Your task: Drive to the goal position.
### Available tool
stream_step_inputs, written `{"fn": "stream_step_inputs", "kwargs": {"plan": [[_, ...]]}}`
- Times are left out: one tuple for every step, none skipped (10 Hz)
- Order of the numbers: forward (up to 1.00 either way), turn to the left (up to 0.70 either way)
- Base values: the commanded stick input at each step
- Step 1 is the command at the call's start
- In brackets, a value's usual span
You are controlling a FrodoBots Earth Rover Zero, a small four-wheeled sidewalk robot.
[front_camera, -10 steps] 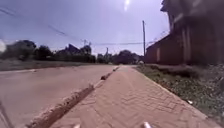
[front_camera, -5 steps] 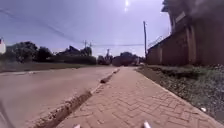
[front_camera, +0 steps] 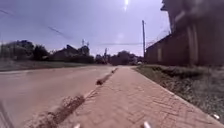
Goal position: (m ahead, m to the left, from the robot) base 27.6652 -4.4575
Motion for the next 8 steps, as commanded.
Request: {"fn": "stream_step_inputs", "kwargs": {"plan": [[0.70, -0.35], [0.70, -0.35], [0.70, -0.35], [0.70, 0.00], [0.70, 0.00], [0.70, -0.05], [0.70, -0.22], [0.70, -0.31]]}}
